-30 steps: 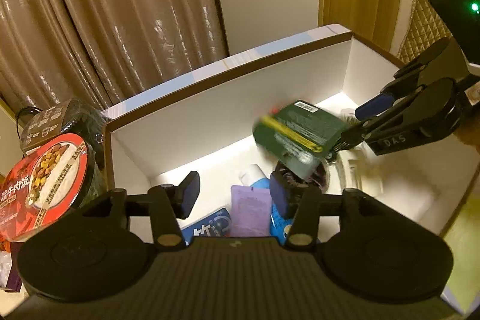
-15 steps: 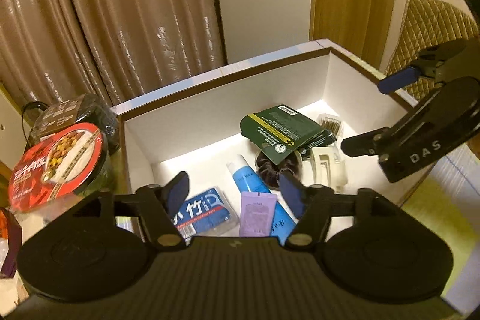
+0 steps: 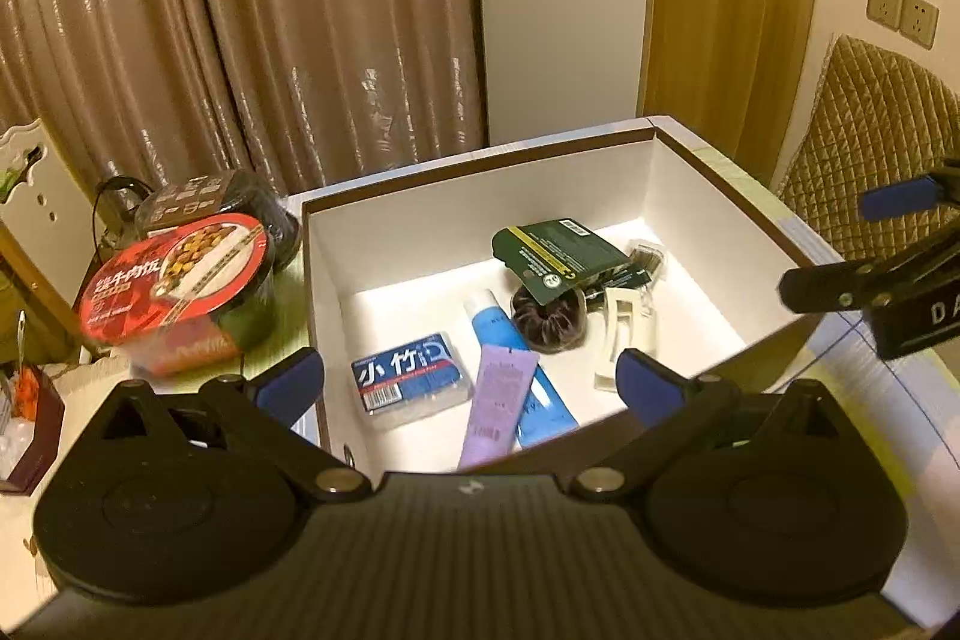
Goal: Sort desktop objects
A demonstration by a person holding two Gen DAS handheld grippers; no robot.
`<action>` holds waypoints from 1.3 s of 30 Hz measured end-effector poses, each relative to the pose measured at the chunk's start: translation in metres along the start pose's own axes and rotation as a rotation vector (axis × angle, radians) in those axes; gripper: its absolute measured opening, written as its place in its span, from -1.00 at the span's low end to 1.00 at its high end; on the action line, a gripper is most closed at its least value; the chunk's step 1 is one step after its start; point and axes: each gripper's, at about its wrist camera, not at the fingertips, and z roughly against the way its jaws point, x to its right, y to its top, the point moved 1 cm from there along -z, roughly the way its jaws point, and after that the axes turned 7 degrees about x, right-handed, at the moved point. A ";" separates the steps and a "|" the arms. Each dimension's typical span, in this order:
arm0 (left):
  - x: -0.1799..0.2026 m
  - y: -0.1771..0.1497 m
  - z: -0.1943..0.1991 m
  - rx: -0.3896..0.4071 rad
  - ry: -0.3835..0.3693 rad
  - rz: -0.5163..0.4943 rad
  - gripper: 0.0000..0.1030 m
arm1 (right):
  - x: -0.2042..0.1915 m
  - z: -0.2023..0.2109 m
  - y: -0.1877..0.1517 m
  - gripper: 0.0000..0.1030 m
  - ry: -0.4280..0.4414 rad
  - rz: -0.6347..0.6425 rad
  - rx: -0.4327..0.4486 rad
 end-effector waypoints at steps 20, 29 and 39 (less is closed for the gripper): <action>0.015 -0.014 0.079 -0.011 0.123 0.161 0.98 | 0.008 0.061 -0.021 0.99 -0.058 -0.178 -0.166; 0.037 -0.021 0.100 -0.024 0.192 0.239 0.98 | 0.018 0.070 -0.029 0.99 0.001 -0.105 -0.168; 0.055 -0.029 0.114 -0.035 0.240 0.240 0.98 | 0.018 0.076 -0.036 0.99 0.030 -0.067 -0.157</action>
